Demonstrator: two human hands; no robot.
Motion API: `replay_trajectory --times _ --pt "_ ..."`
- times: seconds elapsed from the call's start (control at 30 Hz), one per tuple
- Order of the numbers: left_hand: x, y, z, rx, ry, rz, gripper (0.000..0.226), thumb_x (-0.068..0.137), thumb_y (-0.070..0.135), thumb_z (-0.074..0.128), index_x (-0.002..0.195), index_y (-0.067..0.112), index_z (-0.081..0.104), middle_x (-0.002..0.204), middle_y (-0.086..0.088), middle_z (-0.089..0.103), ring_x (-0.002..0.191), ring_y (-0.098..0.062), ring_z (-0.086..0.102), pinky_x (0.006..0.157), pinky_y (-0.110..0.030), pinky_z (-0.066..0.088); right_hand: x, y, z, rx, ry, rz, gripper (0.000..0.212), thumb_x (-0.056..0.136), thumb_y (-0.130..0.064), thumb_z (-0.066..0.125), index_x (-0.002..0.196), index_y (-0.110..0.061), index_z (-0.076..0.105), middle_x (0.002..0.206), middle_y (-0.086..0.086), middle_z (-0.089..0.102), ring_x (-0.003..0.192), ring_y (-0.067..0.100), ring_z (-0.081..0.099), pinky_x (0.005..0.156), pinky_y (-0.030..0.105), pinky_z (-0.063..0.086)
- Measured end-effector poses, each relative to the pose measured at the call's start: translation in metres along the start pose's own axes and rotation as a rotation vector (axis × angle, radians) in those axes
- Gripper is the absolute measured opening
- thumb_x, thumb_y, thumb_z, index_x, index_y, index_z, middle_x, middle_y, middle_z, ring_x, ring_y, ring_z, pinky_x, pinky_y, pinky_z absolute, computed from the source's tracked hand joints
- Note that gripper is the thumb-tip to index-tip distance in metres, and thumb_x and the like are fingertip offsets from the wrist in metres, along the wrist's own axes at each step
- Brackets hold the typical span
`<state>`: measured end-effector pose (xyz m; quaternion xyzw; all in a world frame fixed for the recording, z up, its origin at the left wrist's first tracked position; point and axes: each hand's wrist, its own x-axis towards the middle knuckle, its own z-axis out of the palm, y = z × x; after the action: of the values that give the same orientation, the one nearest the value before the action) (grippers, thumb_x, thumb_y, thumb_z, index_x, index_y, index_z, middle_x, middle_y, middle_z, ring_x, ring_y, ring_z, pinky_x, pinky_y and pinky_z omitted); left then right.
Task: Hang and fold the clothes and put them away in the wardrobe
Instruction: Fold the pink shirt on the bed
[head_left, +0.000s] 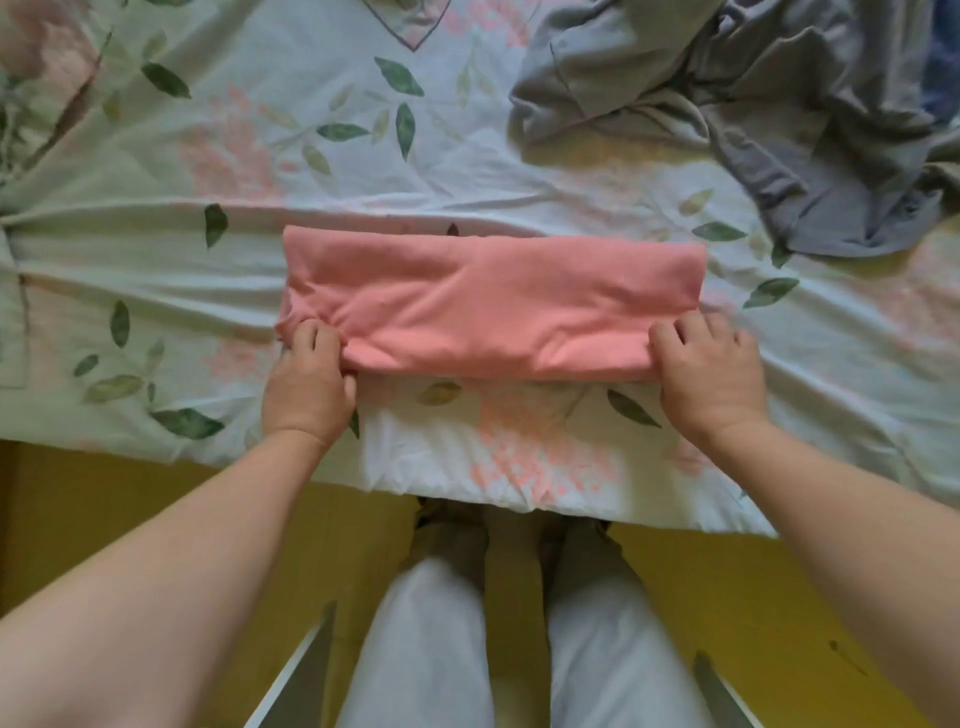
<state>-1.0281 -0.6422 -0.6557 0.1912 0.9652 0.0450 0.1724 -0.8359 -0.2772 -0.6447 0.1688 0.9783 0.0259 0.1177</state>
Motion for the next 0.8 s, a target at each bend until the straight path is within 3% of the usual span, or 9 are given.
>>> replay_trajectory --times 0.1,0.17,0.33,0.4,0.47,0.57,0.7,0.8 --pt "0.004 -0.003 0.006 0.099 0.022 0.052 0.042 0.069 0.006 0.073 0.108 0.002 0.059 0.12 -0.025 0.054 0.084 -0.046 0.056 0.074 -0.054 0.047 0.0 -0.001 0.009 -0.076 -0.179 0.075 0.026 0.088 -0.009 0.055 0.113 -0.01 0.059 0.114 0.018 0.057 0.108 0.038 0.051 0.077 0.044 0.038" --pt "0.001 -0.007 0.006 0.193 0.055 -0.008 0.042 0.068 0.012 0.071 0.109 0.007 0.062 0.123 -0.02 0.054 0.087 -0.043 0.055 0.076 -0.05 0.044 0.001 -0.001 0.009 -0.081 -0.259 0.129 0.03 0.094 -0.015 0.051 0.123 -0.012 0.052 0.125 0.015 0.055 0.116 0.036 0.049 0.084 0.044 0.04" --pt "-0.014 -0.019 -0.001 0.15 -0.083 -0.473 0.043 0.08 0.017 0.057 0.123 0.016 0.059 0.134 -0.015 0.051 0.116 -0.041 0.053 0.094 -0.05 0.042 0.002 -0.004 0.001 0.089 -0.422 0.267 0.041 0.094 -0.028 0.054 0.132 -0.015 0.044 0.128 0.015 0.051 0.114 0.039 0.052 0.09 0.048 0.044" --pt "-0.011 -0.012 -0.01 0.129 0.023 -0.515 0.042 0.081 0.018 0.049 0.122 0.013 0.06 0.135 -0.014 0.052 0.121 -0.039 0.05 0.097 -0.052 0.038 0.008 -0.006 -0.008 0.193 -0.328 0.374 0.036 0.088 -0.03 0.057 0.121 -0.016 0.054 0.123 0.016 0.052 0.11 0.04 0.052 0.09 0.048 0.042" --pt "0.002 0.008 -0.019 0.041 0.179 -0.454 0.042 0.085 0.02 0.043 0.123 0.011 0.059 0.138 -0.014 0.052 0.124 -0.038 0.049 0.104 -0.055 0.035 0.019 -0.013 -0.016 0.259 -0.131 0.418 0.034 0.083 -0.022 0.056 0.117 -0.014 0.057 0.124 0.018 0.051 0.111 0.04 0.049 0.093 0.048 0.039" --pt "0.027 0.06 -0.02 -0.098 0.246 -0.162 0.046 0.096 0.03 0.046 0.139 0.014 0.051 0.153 -0.008 0.043 0.14 -0.031 0.039 0.115 -0.05 0.026 0.042 -0.044 -0.022 0.36 0.039 0.349 0.039 0.093 -0.024 0.05 0.13 -0.015 0.053 0.143 0.016 0.046 0.129 0.036 0.044 0.103 0.048 0.033" --pt "0.048 0.141 0.002 -0.161 0.175 0.152 0.056 0.103 0.035 0.038 0.157 0.018 0.035 0.166 -0.002 0.026 0.154 -0.02 0.02 0.122 -0.038 0.011 0.072 -0.114 -0.017 0.531 0.043 0.193 0.054 0.104 -0.035 0.037 0.154 -0.017 0.037 0.165 0.007 0.027 0.152 0.025 0.024 0.119 0.046 0.019" --pt "0.062 0.157 0.037 -0.045 0.013 0.128 0.059 0.108 0.037 0.025 0.162 0.019 0.01 0.171 0.001 0.003 0.157 -0.015 0.0 0.126 -0.038 -0.003 0.086 -0.141 0.006 0.496 -0.052 0.143 0.058 0.106 -0.035 0.029 0.161 -0.019 0.019 0.17 0.0 0.011 0.156 0.018 0.008 0.124 0.041 0.005"
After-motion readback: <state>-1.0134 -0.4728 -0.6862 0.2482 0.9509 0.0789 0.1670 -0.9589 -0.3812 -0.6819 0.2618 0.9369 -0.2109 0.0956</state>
